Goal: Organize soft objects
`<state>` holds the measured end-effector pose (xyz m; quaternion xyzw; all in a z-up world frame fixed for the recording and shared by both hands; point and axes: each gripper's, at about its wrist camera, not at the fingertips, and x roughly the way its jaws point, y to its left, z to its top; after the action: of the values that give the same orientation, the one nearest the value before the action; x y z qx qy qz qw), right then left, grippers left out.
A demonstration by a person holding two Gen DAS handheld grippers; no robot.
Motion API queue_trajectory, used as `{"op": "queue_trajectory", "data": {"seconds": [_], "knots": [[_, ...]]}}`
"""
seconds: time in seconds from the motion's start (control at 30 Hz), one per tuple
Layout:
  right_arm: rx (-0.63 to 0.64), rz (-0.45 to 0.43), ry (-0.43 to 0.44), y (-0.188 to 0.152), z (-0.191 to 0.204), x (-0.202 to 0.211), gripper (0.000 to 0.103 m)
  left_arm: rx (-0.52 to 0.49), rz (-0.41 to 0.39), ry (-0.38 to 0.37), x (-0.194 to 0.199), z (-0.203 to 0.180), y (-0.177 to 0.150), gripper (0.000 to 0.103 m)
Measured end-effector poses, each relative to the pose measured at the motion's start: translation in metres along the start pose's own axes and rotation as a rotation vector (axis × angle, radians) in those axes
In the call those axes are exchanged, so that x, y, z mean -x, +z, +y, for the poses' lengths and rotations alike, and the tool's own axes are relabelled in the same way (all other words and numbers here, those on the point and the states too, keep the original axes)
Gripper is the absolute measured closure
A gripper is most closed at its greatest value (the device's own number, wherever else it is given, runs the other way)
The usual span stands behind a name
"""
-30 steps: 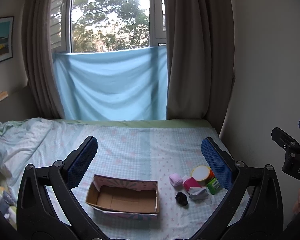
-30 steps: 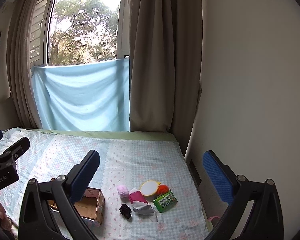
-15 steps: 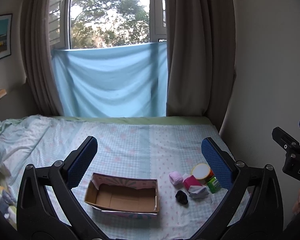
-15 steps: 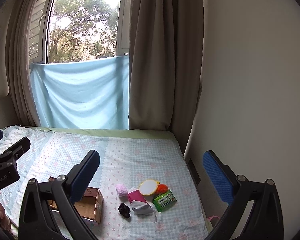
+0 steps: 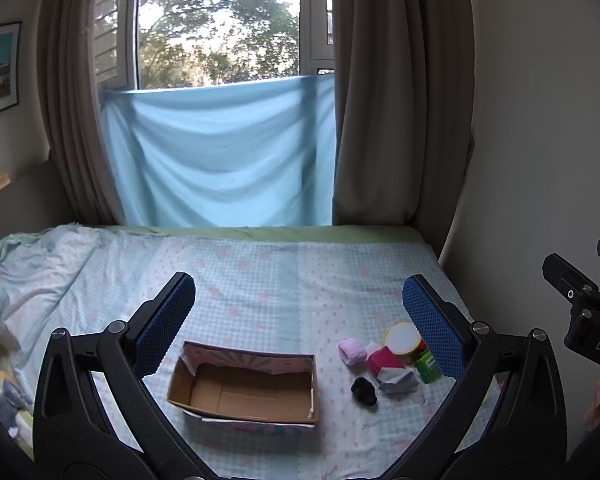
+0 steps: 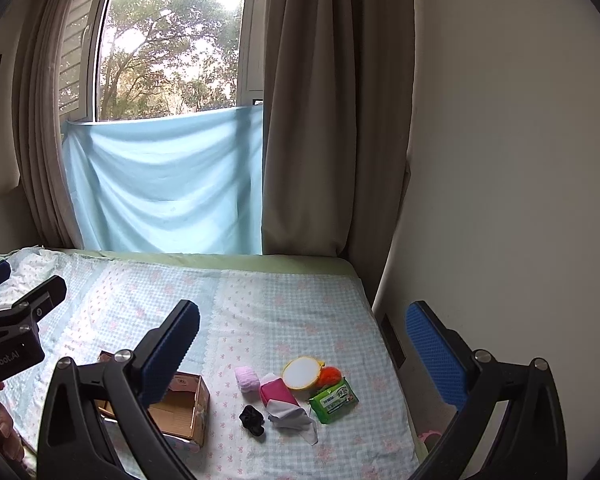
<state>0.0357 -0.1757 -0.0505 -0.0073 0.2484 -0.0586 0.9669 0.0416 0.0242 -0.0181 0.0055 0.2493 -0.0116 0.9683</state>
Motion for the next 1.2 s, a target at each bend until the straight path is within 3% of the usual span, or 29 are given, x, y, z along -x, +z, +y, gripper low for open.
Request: {"op": "queue_trajectory", "data": {"seconds": [0.23,0.43,0.57,0.97,1.2], "knots": [[-0.046,0.044,-0.038,-0.012,-0.011,-0.019,0.000,-0.044,0.051,-0.031,-0.027,-0.002,0.002,0.000],[-0.121,0.147,-0.096,-0.035,-0.031,-0.057,0.000,-0.062,0.166,-0.136,-0.088,-0.014,-0.007,0.000],[-0.154,0.218,-0.114,-0.055,-0.049,-0.096,0.000,-0.045,0.260,-0.157,-0.143,-0.030,-0.023,0.000],[-0.150,0.383,-0.078,-0.128,-0.091,-0.249,0.000,0.026,0.531,-0.193,-0.316,-0.100,-0.104,0.000],[-0.002,0.445,0.013,-0.173,-0.096,-0.330,0.000,0.072,0.657,-0.184,-0.392,-0.118,-0.161,0.000]]}}
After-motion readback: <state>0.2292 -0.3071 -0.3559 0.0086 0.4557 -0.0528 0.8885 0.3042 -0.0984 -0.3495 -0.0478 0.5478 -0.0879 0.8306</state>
